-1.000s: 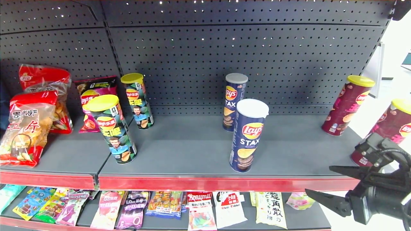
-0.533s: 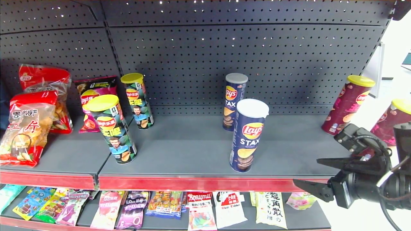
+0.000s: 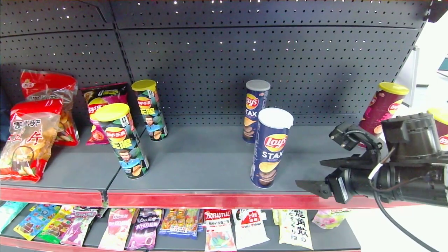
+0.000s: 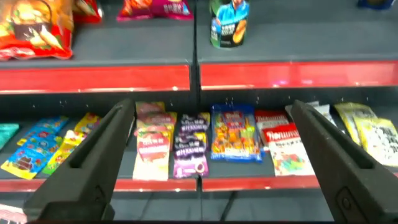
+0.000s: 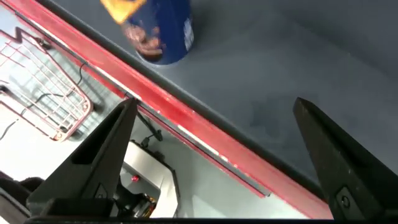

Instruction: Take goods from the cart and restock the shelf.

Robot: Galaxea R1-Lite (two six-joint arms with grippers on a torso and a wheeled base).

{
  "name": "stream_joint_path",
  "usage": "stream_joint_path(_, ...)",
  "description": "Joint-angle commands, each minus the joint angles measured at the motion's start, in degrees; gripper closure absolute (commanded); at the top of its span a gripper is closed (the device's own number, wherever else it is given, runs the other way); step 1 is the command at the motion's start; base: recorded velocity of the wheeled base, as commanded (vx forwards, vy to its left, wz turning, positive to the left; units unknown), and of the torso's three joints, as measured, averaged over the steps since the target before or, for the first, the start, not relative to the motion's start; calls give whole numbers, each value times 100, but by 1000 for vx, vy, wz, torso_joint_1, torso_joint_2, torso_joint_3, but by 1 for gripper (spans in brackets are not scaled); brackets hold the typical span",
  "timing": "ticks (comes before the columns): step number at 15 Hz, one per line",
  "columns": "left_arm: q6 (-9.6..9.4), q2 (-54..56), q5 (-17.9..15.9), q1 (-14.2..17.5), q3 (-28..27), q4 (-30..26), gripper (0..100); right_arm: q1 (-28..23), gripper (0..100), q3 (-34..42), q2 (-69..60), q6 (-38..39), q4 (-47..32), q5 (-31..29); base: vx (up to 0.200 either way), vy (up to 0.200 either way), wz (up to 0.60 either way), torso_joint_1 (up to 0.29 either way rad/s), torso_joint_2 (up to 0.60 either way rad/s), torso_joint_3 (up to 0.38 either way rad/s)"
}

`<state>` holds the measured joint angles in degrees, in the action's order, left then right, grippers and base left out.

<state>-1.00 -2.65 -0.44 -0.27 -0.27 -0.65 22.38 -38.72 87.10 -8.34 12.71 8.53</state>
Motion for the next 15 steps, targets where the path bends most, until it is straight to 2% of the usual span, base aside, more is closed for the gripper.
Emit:
stream_joint_path(1, 12, 238, 0, 80, 0, 3, 0, 12, 0, -198, 580, -19, 188, -36, 0, 0, 0, 0, 0, 0)
stream_joint_path(15, 3, 238, 0, 80, 0, 3, 0, -102, 0, -769, 1432, -27, 196, -344, 0, 0, 0, 0, 0, 0)
